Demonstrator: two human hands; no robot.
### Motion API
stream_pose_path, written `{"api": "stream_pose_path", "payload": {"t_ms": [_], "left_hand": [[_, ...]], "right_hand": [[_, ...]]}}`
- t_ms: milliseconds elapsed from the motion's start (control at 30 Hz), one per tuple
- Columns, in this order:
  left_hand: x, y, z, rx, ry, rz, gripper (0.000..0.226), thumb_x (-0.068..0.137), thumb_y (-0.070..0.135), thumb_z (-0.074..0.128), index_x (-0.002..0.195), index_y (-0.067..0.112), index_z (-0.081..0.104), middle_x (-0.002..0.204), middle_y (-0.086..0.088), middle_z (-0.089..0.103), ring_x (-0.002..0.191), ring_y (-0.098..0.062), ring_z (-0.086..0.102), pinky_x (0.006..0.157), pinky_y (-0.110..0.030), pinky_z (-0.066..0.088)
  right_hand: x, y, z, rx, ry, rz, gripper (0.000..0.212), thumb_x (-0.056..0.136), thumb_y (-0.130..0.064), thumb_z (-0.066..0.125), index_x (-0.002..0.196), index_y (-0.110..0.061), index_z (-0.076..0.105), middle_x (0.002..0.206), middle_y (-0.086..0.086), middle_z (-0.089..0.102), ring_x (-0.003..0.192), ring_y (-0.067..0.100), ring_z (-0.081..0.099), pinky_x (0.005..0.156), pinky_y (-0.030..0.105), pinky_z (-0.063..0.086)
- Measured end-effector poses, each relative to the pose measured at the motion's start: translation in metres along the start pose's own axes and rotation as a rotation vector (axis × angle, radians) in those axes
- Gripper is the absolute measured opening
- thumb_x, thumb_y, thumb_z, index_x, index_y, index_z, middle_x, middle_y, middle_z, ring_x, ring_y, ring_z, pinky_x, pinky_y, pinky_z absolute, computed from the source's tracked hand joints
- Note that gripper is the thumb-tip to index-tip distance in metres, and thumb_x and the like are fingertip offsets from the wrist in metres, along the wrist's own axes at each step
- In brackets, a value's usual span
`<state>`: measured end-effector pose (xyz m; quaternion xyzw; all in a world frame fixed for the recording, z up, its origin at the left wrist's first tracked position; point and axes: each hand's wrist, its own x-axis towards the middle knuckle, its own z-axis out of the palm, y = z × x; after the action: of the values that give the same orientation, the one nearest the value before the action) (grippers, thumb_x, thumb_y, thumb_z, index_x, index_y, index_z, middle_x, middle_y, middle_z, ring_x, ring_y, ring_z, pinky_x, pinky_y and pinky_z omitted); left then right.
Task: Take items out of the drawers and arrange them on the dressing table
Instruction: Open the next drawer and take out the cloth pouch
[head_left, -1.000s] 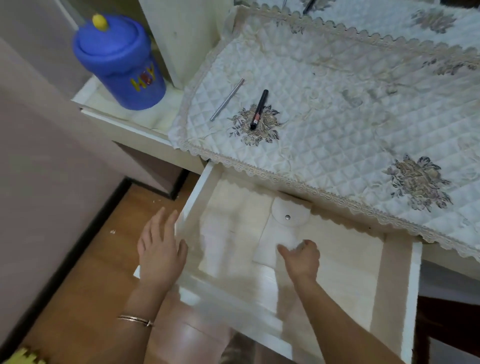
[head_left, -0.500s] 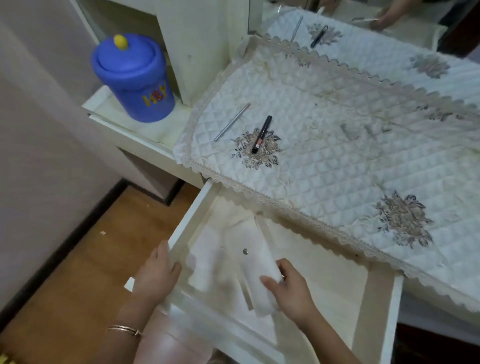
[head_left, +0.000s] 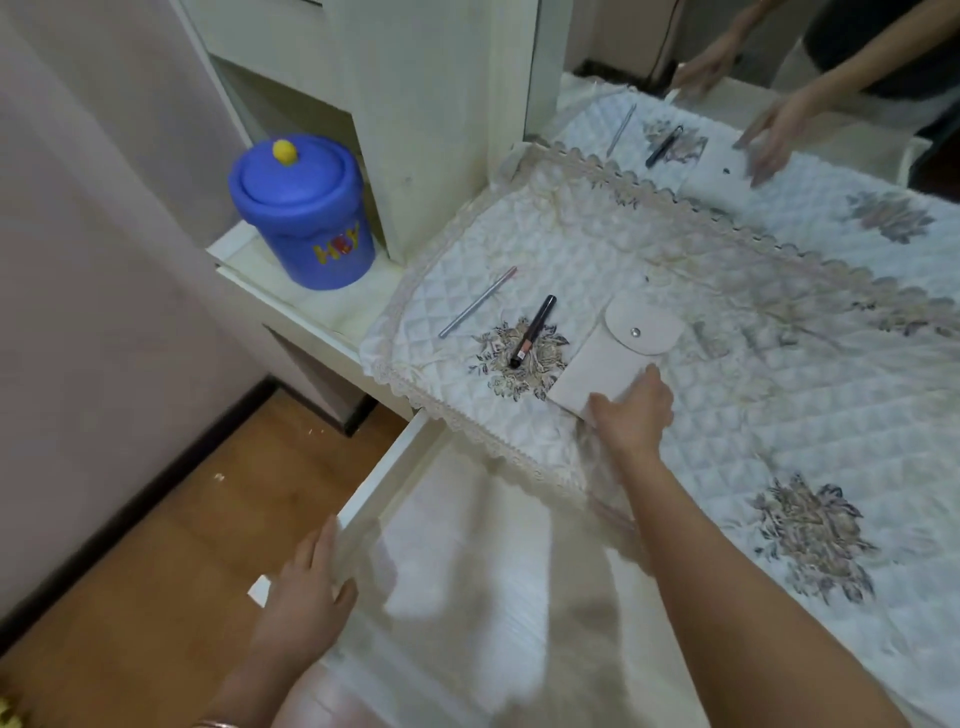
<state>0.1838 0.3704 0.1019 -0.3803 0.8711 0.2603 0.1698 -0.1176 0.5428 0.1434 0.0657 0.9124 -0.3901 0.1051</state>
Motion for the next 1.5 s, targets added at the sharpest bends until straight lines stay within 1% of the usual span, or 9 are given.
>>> {"api": "stream_pose_path", "payload": {"t_ms": [167,367,567,667,767,933,1233,1367,1500], "left_hand": [[-0.003,0.006,0.004,0.066,0.002,0.051,0.074,0.090,0.032,0.048,0.147,0.012,0.004,0.156,-0.010,0.008,0.142,-0.029,0.016,0.116,-0.039,0.022],[-0.008,0.002,0.000,0.164,-0.045,0.163,0.070,0.092,0.040,0.040,0.147,0.014,0.004,0.158,-0.008,-0.006,0.145,-0.026,-0.003,0.119,-0.039,0.013],[-0.019,-0.010,0.004,0.340,-0.097,0.298,0.117,0.055,0.087,-0.015,0.134,0.023,0.044,0.151,-0.002,0.033,0.144,-0.033,0.009,0.115,-0.045,0.017],[-0.023,-0.017,0.010,0.430,-0.137,0.402,0.078,0.078,0.077,0.003,0.105,0.027,0.055,0.107,-0.001,0.070,0.120,-0.032,0.050,0.089,-0.058,0.048],[-0.022,-0.024,0.015,0.383,-0.103,0.427,0.075,0.078,0.077,0.009,0.096,0.026,0.060,0.095,0.001,0.072,0.109,-0.022,0.040,0.086,-0.059,0.046],[-0.009,-0.025,0.021,0.297,-0.073,0.409,0.099,0.055,0.093,0.004,0.102,0.030,0.065,0.112,0.007,0.066,0.121,-0.013,0.030,0.105,-0.043,0.015],[0.037,0.048,0.012,0.253,0.078,0.559,0.097,0.067,0.086,0.015,0.112,0.012,0.059,0.121,-0.010,0.060,0.118,-0.032,0.051,0.101,-0.054,0.035],[0.058,0.087,0.007,0.237,0.236,0.670,0.087,0.078,0.072,0.028,0.129,0.004,0.043,0.135,-0.023,0.043,0.127,-0.039,0.039,0.102,-0.054,0.036],[0.086,0.116,0.003,0.316,0.328,0.860,0.069,0.087,0.061,0.029,0.129,0.009,0.043,0.136,-0.021,0.041,0.126,-0.039,0.037,0.104,-0.052,0.034]], "right_hand": [[-0.008,0.010,-0.001,-0.200,-0.101,-0.140,0.060,0.086,-0.026,0.056,0.138,-0.010,0.030,0.153,0.014,0.018,0.137,0.037,0.017,0.109,0.050,0.024],[-0.063,0.039,-0.023,-0.207,-0.046,-0.356,0.047,0.083,-0.016,0.060,0.127,-0.006,0.049,0.138,0.019,0.044,0.128,0.036,0.036,0.107,0.045,0.030],[-0.202,0.146,-0.044,-0.270,-0.215,-0.281,0.033,0.080,-0.032,0.055,0.105,-0.013,0.066,0.110,0.009,0.065,0.100,0.028,0.062,0.088,0.036,0.047],[-0.258,0.191,-0.045,-0.346,-0.322,-0.179,0.043,0.077,-0.056,0.046,0.080,-0.020,0.071,0.084,0.000,0.073,0.072,0.019,0.071,0.064,0.027,0.056],[-0.288,0.208,-0.044,-0.436,-0.339,-0.143,0.041,0.063,-0.067,0.059,0.079,-0.030,0.068,0.075,-0.012,0.072,0.063,0.005,0.067,0.069,0.013,0.046],[-0.281,0.213,-0.045,-0.492,-0.274,-0.195,0.032,0.074,-0.057,0.050,0.084,-0.032,0.067,0.080,-0.015,0.073,0.070,0.006,0.068,0.063,0.018,0.053],[-0.202,0.185,-0.056,-0.569,-0.035,-0.228,0.062,0.057,-0.037,0.083,0.112,-0.027,0.053,0.103,-0.004,0.069,0.100,0.014,0.053,0.076,0.033,0.054],[-0.163,0.176,-0.060,-0.688,0.111,-0.292,0.070,0.070,-0.048,0.054,0.133,-0.022,0.038,0.135,0.005,0.046,0.124,0.024,0.034,0.102,0.042,0.025],[-0.124,0.159,-0.067,-0.709,0.122,-0.328,0.105,0.051,-0.031,0.085,0.141,-0.027,0.029,0.142,0.009,0.027,0.132,0.029,0.023,0.109,0.046,-0.002]]}}
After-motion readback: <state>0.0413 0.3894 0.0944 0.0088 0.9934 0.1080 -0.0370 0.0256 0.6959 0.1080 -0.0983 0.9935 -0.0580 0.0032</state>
